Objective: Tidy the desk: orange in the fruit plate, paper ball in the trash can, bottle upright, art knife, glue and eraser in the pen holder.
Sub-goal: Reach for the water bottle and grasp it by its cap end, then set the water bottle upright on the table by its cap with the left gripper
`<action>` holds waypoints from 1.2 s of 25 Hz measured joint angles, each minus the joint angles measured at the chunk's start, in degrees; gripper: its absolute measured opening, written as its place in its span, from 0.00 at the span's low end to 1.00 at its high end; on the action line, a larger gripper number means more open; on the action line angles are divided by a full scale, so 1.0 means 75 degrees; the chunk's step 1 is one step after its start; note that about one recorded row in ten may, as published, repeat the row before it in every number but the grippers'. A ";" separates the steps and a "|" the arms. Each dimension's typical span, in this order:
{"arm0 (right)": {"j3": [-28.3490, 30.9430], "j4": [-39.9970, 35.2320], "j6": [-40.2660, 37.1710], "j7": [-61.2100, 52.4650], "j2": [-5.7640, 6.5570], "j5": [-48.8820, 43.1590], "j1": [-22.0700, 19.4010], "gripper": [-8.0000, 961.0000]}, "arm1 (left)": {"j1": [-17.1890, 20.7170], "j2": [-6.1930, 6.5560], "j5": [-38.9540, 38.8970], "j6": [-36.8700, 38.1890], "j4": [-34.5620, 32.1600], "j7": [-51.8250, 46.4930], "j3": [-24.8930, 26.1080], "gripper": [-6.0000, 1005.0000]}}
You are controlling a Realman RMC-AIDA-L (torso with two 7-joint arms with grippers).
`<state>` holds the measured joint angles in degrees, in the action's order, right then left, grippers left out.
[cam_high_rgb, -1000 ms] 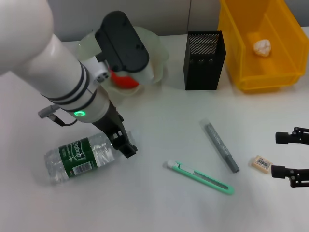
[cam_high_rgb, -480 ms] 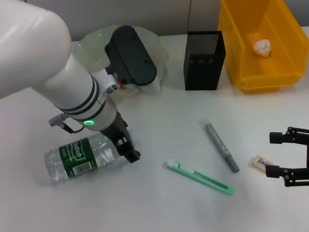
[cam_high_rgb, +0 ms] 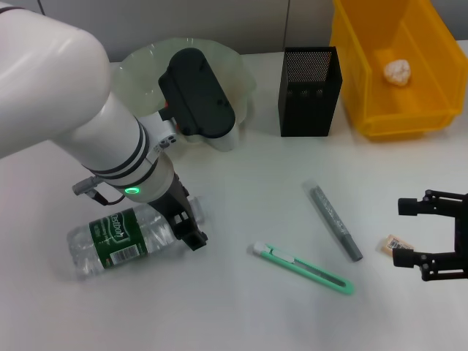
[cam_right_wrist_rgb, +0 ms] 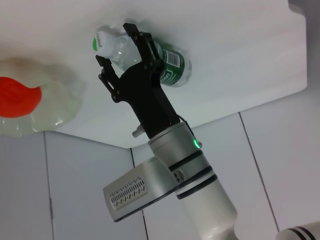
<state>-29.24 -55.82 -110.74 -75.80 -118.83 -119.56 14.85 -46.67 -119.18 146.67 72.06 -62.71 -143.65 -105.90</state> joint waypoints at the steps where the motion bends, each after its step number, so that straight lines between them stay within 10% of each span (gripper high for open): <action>1: -0.0002 0.0032 0.0000 0.0002 0.0000 -0.0024 0.0018 0.87 | -0.0004 -0.0001 0.0005 -0.0025 0.0056 0.0006 0.0000 0.81; 30: 0.0008 0.0400 0.0281 0.0006 0.0002 -0.0140 0.0407 0.87 | 0.0235 0.0009 -0.0061 -0.0117 -0.0200 0.0418 0.0065 0.45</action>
<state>-29.18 -52.82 -108.63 -75.76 -118.82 -120.61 17.90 -44.91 -119.11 146.22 71.18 -64.21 -140.51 -105.42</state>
